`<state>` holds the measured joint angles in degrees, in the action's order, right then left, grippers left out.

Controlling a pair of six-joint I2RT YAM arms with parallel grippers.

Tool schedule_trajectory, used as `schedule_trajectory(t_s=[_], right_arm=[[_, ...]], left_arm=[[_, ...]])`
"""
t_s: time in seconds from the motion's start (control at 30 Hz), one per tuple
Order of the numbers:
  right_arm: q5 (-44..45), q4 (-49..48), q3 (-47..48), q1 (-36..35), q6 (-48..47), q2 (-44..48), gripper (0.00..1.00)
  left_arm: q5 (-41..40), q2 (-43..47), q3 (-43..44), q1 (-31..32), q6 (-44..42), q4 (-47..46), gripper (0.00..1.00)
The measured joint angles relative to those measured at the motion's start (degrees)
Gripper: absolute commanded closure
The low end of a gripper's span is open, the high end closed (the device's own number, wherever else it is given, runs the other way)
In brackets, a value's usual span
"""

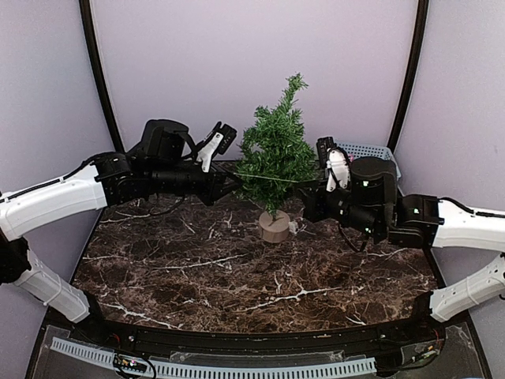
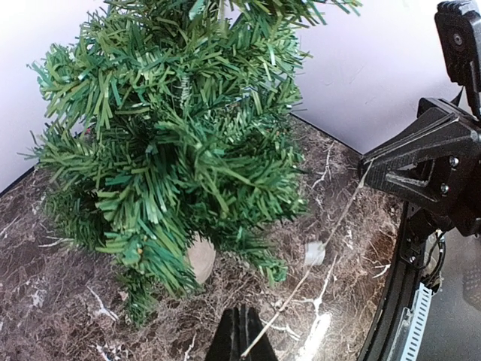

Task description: Decorate the small christmas tree

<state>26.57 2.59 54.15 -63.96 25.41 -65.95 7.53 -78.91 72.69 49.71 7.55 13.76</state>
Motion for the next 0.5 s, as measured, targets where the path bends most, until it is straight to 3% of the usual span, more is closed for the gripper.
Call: schedule_trajectory(t_s=[0.5], right_arm=[[-0.3,3.8,10.3,5.6,-6.2,-7.6,1.0]], left_arm=[[0.2,-5.6,7.4,-4.5,-1.3,-0.9,1.0]])
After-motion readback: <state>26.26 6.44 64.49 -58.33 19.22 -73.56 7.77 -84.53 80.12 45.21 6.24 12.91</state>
